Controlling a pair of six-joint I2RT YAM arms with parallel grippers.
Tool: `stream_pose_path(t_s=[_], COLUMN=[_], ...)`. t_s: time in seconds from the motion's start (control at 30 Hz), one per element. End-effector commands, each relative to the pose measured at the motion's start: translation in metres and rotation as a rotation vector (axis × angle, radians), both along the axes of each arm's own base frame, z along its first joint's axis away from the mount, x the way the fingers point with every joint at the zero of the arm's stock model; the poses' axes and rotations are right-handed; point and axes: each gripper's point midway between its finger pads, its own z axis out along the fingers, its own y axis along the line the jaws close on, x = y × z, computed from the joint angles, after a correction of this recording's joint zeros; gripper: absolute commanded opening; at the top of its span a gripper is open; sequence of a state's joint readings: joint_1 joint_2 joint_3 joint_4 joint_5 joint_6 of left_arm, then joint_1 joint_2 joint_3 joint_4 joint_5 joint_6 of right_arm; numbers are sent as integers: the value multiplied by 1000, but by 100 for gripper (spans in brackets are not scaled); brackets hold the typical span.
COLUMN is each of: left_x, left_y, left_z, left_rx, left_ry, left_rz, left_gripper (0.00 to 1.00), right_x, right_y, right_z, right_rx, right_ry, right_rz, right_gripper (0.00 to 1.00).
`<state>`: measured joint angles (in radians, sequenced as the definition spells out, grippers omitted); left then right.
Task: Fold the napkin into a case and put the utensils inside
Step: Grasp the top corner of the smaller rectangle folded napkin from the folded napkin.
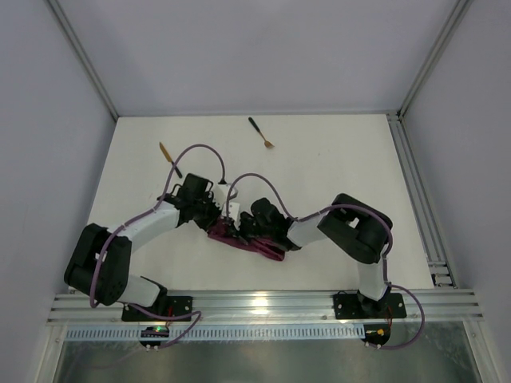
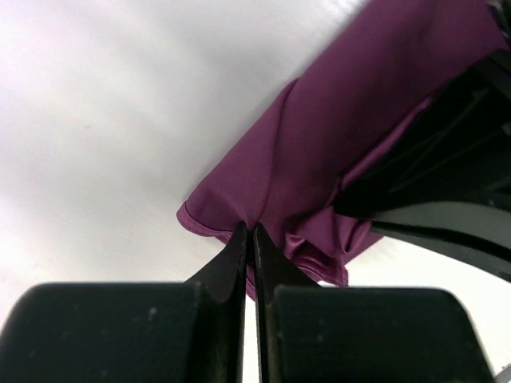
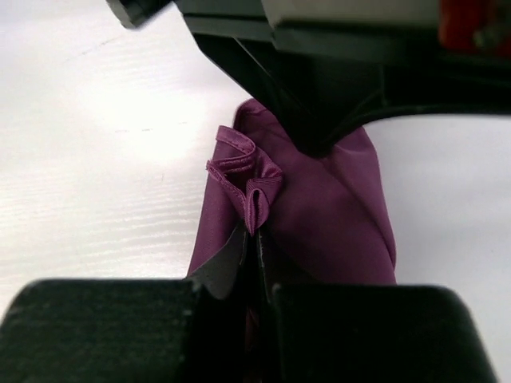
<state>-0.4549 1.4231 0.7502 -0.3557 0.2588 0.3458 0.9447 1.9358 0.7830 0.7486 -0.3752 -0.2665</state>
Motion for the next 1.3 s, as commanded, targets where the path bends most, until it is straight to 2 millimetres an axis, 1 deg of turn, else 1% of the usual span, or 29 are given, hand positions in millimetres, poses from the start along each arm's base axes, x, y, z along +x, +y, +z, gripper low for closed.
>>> stream_pose_path(t_s=[0.0,0.03,0.1,0.13,0.23,0.27,0.37,0.43,0.53,0.67,0.73,0.83,1.07,1.13,1.27], left_x=[14,14,14,14,12,12,11,11,11,11,11,10,18,18,18], left_y=[-9,-9,-8,-8,-8,-7,-5,-4,-2,-2,-3,-3,0,1,2], left_z=[21,20,20,21,20,19,16,15,14,12,9,8,10,6,1], left_rx=[-35,-34,-33,-33,-30,-27,-17,-16,-11,-11,-13,-21,-44,-44,-36], left_ry=[-68,-66,-65,-67,-64,-62,-60,-58,-58,-56,-46,-36,-29,-14,-3], left_rz=[-19,-19,-20,-21,-22,-23,-22,-18,-18,-20,-22,-19,16,17,16], left_gripper=[0,0,0,0,0,0,0,0,0,0,0,0,0,0,0], right_x=[-6,-3,-2,6,12,13,12,14,17,26,34,39,37,34,36], right_y=[6,12,11,10,5,3,4,6,1,-2,-5,-7,-18,-20,-21], right_z=[1,9,6,9,6,7,9,6,-3,-2,-3,-8,-29,-28,-22], right_rx=[-61,-46,-54,-39,-23,-10,9,2,-7,23,36,32,-3,3,14], right_ry=[151,166,216,252,334,368,395,406,448,486,511,529,550,552,545], right_rz=[25,29,27,-2,-16,-13,-3,-6,-35,-69,-97,-121,-164,-164,-176], right_gripper=[4,4,4,4,4,4,4,4,4,4,4,4,4,4,4])
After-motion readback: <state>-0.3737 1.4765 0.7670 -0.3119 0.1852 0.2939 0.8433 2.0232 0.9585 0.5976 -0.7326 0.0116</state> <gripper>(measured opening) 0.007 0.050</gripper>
